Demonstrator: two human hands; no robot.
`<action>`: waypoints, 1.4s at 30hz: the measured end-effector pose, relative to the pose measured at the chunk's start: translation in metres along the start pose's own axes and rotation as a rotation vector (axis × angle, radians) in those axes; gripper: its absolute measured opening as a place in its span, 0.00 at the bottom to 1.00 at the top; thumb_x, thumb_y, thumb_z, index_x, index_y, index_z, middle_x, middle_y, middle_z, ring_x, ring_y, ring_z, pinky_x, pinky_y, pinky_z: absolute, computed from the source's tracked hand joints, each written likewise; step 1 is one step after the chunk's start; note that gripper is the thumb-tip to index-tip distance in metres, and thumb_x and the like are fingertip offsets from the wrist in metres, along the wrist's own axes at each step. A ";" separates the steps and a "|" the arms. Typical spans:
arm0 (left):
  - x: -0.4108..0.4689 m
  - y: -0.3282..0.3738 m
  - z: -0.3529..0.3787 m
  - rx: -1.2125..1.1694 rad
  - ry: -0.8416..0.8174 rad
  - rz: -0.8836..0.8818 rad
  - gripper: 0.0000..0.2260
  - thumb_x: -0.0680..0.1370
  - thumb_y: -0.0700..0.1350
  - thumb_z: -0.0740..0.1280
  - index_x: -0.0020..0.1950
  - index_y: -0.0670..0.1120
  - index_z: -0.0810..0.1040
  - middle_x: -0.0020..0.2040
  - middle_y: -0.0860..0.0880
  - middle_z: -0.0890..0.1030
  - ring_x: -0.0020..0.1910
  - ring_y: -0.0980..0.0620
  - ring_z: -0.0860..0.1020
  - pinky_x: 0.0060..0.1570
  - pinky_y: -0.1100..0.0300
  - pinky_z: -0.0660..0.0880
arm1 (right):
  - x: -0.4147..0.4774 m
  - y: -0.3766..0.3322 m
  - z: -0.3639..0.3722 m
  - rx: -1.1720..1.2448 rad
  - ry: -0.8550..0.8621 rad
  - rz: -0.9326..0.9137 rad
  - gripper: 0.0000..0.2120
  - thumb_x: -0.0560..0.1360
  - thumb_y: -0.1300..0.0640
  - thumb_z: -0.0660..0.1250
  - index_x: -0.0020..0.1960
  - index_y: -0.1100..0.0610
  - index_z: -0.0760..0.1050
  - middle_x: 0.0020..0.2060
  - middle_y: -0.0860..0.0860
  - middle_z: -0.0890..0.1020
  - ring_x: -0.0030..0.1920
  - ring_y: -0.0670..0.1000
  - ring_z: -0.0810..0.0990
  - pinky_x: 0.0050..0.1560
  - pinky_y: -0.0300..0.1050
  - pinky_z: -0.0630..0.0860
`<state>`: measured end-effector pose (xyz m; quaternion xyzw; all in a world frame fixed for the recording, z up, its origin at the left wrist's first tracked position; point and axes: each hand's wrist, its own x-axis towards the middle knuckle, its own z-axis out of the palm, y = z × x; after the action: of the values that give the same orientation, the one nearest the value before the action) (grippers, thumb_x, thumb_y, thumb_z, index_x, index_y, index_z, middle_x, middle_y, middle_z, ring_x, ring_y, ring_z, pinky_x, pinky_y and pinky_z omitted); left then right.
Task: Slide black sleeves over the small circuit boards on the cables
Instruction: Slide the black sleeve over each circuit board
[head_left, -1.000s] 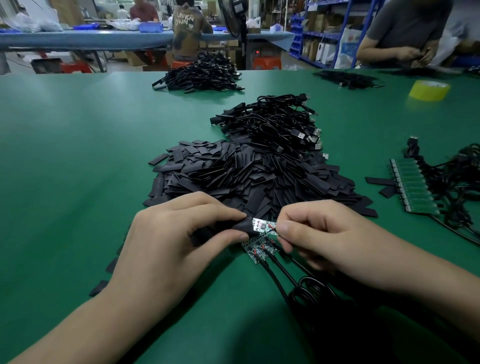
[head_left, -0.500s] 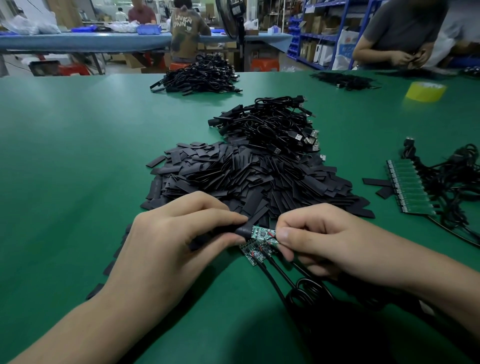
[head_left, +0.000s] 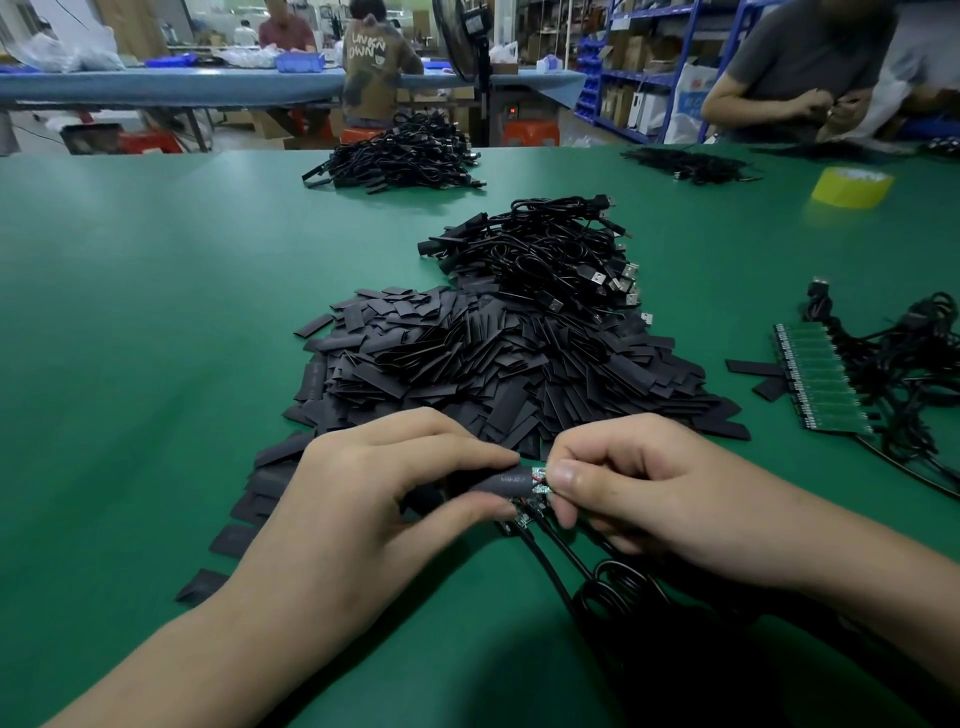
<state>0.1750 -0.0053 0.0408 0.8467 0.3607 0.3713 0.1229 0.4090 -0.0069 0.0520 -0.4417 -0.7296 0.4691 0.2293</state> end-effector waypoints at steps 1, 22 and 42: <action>0.000 0.000 0.001 -0.013 0.010 -0.015 0.11 0.74 0.54 0.74 0.53 0.51 0.87 0.46 0.60 0.83 0.45 0.63 0.81 0.46 0.70 0.74 | 0.000 0.000 0.000 0.002 0.000 -0.004 0.14 0.79 0.44 0.61 0.40 0.50 0.79 0.26 0.44 0.70 0.28 0.44 0.68 0.30 0.37 0.64; 0.001 -0.001 0.008 -0.304 0.125 -0.225 0.09 0.71 0.52 0.75 0.50 0.55 0.87 0.43 0.60 0.86 0.43 0.60 0.84 0.46 0.66 0.77 | -0.003 0.002 0.008 -0.410 0.484 -0.461 0.02 0.77 0.55 0.72 0.47 0.48 0.82 0.37 0.43 0.82 0.37 0.48 0.82 0.35 0.47 0.76; 0.002 0.000 0.009 -0.323 0.156 -0.178 0.08 0.71 0.49 0.75 0.50 0.53 0.87 0.44 0.59 0.86 0.45 0.58 0.84 0.47 0.68 0.76 | -0.005 -0.006 0.014 -0.304 0.504 -0.423 0.02 0.75 0.56 0.73 0.46 0.50 0.82 0.35 0.42 0.82 0.37 0.46 0.83 0.39 0.33 0.75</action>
<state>0.1823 -0.0031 0.0361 0.7496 0.3781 0.4764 0.2613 0.3988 -0.0187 0.0512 -0.4117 -0.7868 0.1739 0.4258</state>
